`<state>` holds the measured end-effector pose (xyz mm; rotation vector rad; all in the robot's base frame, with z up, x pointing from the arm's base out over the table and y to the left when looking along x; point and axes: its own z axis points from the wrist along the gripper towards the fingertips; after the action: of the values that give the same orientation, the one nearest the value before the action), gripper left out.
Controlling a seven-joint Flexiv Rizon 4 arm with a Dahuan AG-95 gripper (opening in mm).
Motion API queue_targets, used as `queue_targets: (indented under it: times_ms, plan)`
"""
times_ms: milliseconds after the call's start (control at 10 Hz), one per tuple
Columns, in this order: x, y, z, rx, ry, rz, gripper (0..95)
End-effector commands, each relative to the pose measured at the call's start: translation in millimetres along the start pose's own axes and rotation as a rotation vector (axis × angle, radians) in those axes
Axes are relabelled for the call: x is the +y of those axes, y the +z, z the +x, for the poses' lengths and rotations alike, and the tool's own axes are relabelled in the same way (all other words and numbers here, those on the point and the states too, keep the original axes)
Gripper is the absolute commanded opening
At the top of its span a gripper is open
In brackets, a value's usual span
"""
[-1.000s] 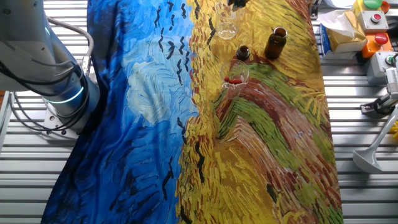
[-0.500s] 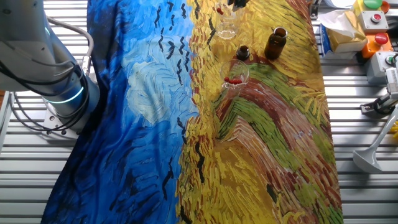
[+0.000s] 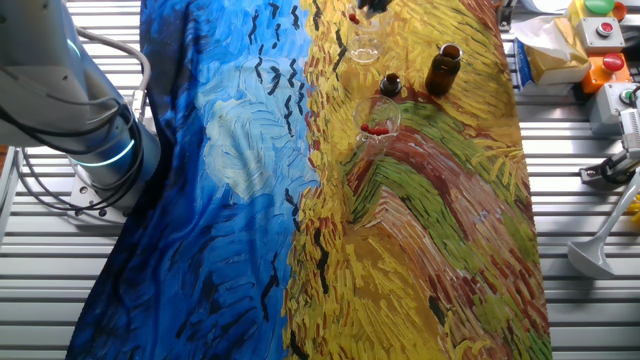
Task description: Transfer liquid using a dropper
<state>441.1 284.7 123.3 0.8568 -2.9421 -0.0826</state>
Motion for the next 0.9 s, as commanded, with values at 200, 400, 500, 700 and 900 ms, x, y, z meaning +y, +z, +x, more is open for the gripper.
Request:
queue_targets:
  times_ms: [200, 400, 500, 700, 900]
  plan:
    - [3.2, 3.4, 11.1, -0.001, 0.006, 0.003, 19.0]
    - [1.8, 2.0, 20.5, -0.002, 0.009, 0.003, 19.0]
    - [0.9, 1.2, 22.7, -0.001, 0.009, 0.003, 19.0]
    - [-1.3, -1.2, 28.8, 0.0, 0.015, 0.003, 19.0]
    - [-1.2, -1.0, 29.3, -0.001, 0.023, 0.002, 19.0]
